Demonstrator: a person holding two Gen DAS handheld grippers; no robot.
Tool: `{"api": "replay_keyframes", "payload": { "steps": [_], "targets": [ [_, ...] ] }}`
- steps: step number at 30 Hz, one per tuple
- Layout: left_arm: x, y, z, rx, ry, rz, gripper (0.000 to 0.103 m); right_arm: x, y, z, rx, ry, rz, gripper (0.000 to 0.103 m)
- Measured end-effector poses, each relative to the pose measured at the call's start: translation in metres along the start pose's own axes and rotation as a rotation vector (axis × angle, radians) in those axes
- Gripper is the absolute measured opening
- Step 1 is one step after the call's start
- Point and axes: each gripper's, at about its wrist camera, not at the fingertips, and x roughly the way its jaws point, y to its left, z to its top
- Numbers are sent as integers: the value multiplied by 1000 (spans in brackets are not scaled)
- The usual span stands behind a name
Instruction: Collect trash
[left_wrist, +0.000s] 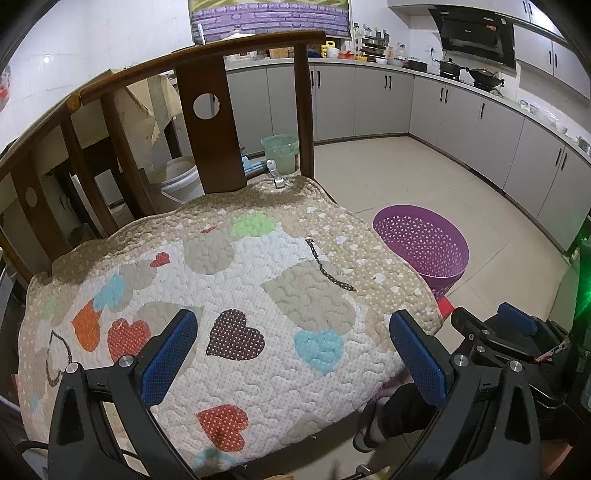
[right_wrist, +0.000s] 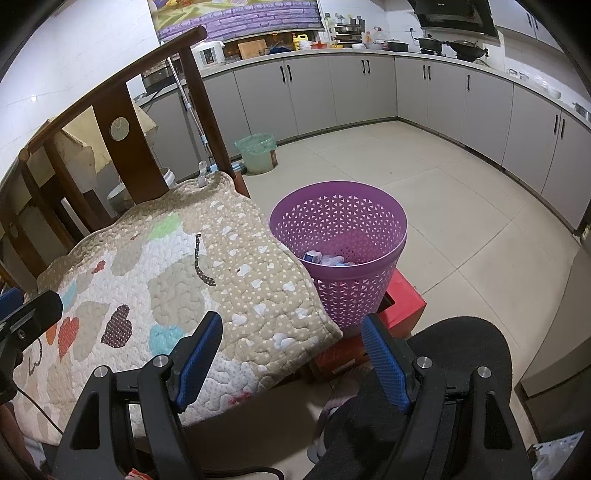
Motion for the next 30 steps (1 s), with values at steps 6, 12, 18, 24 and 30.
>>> {"api": "replay_keyframes", "payload": {
  "steps": [6, 12, 18, 24, 30],
  "targets": [
    [2, -1, -1, -7, 10, 0, 103, 1, 1, -1, -6, 3, 3, 81],
    [4, 0, -1, -10, 19, -4, 103, 3, 1, -2, -3, 10, 3, 82],
    [5, 1, -2, -12, 29, -7, 103, 4, 0, -2, -2, 12, 3, 82],
    [6, 1, -2, -13, 32, -7, 103, 5, 0, -4, -1, 17, 4, 82],
    [7, 1, -3, -16, 38, -8, 103, 6, -1, -4, 0, 19, 4, 82]
  ]
}}
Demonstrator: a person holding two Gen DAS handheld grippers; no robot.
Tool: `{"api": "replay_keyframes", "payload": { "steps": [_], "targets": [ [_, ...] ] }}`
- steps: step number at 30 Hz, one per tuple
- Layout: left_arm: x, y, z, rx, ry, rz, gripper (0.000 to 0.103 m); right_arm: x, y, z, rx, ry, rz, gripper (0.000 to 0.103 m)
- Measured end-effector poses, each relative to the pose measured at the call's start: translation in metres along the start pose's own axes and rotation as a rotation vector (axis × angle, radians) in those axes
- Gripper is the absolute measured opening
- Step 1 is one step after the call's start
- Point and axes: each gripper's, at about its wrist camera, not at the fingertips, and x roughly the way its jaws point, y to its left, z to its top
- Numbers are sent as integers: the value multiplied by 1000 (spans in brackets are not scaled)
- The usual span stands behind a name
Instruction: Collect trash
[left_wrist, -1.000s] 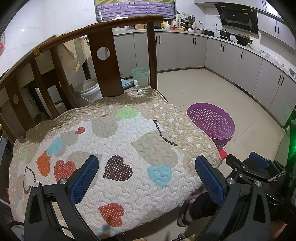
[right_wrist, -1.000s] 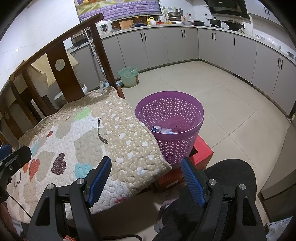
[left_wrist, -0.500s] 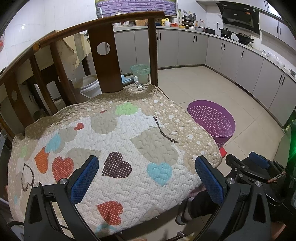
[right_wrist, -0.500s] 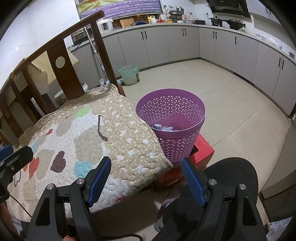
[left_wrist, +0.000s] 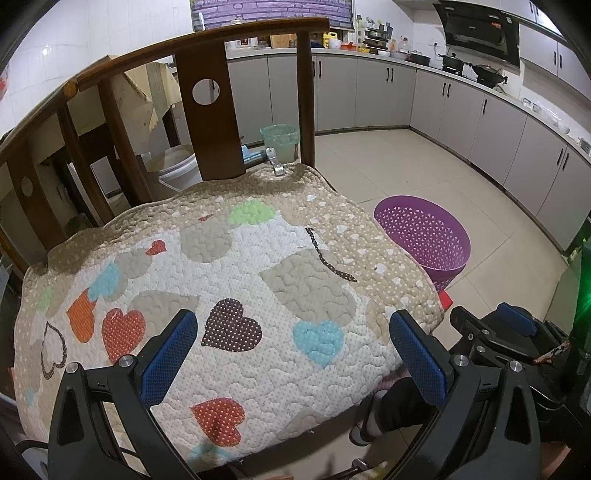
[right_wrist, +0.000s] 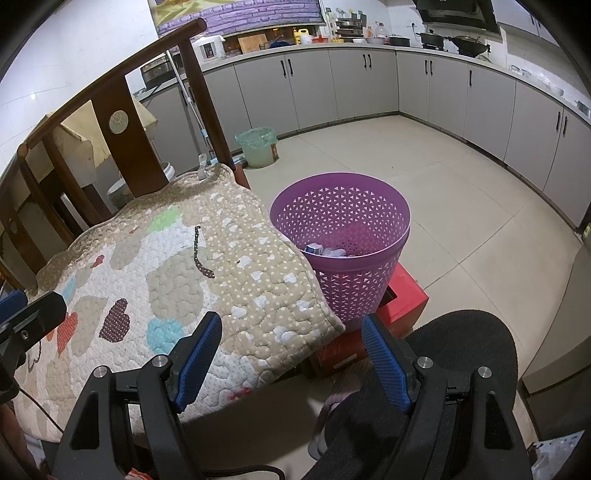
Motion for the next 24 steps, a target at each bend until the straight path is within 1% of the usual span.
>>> {"api": "replay_keyframes", "payload": {
  "steps": [24],
  "targets": [
    [3, 1, -3, -8, 15, -5, 103, 1, 0, -1, 0, 4, 1, 82]
  ]
}}
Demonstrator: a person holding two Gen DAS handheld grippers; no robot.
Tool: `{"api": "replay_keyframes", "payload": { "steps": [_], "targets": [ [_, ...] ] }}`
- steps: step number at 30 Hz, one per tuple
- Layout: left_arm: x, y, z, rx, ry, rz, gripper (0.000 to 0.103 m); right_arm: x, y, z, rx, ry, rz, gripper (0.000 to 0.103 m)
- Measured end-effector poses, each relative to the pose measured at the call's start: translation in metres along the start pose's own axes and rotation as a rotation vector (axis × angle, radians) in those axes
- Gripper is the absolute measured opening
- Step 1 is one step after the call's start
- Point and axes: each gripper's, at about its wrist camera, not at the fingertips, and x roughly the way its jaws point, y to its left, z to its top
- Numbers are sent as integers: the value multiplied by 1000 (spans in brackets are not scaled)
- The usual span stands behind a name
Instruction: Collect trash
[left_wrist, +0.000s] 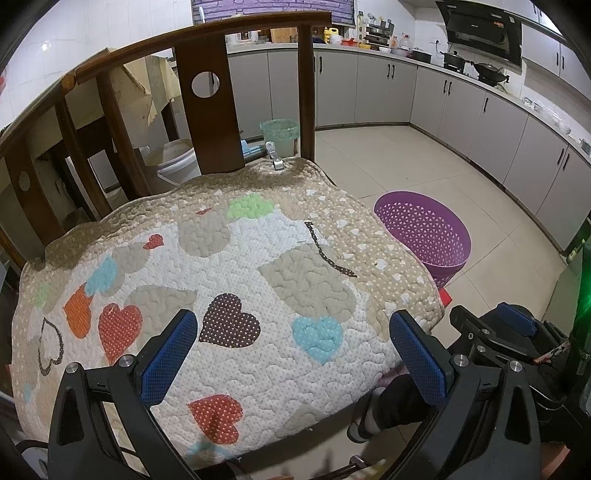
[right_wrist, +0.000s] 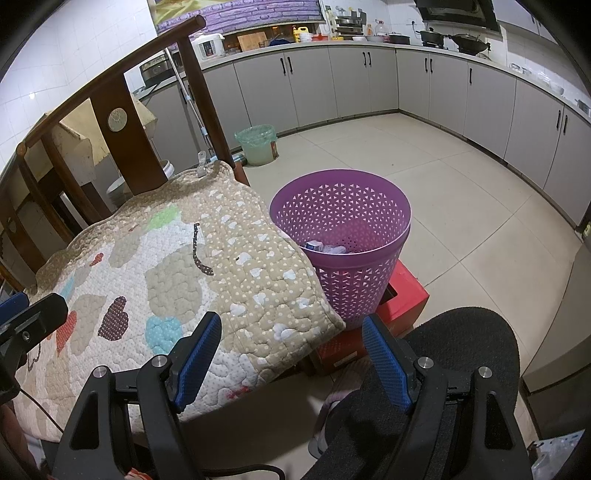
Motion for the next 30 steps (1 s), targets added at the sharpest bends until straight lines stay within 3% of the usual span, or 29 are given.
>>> {"api": "replay_keyframes", "payload": {
  "steps": [20, 30],
  "targets": [
    [2, 1, 2, -6, 12, -4, 103, 2, 0, -3, -1, -3, 0, 83],
    [-7, -7, 5, 36, -46, -27, 103, -13, -1, 2, -7, -92, -24, 83]
  ]
}}
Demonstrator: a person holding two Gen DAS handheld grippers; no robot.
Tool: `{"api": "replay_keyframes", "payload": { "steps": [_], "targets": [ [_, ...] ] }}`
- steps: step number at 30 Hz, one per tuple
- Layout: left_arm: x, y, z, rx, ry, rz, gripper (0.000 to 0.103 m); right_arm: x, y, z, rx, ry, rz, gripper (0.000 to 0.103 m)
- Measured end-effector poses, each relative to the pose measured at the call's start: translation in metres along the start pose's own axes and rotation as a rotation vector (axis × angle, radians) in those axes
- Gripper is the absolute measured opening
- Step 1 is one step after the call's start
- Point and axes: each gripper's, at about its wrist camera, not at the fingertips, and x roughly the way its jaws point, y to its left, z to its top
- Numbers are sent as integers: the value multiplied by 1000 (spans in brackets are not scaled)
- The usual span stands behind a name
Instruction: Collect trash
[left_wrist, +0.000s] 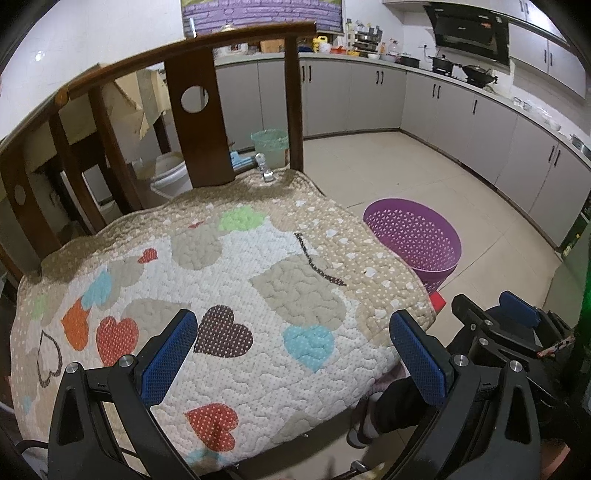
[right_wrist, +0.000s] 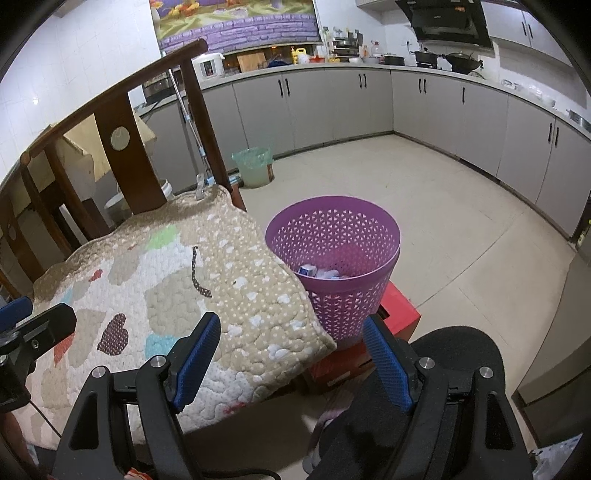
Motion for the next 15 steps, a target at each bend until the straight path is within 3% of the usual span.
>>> {"api": "replay_keyframes", "payload": {
  "steps": [9, 15],
  "targets": [
    [-12, -1, -1, 23, -54, -57, 103, 0, 1, 3, -10, 2, -13, 83],
    [-13, 9, -3, -7, -51, -78, 103, 0, 12, 4, -48, 8, -18, 83]
  ]
}}
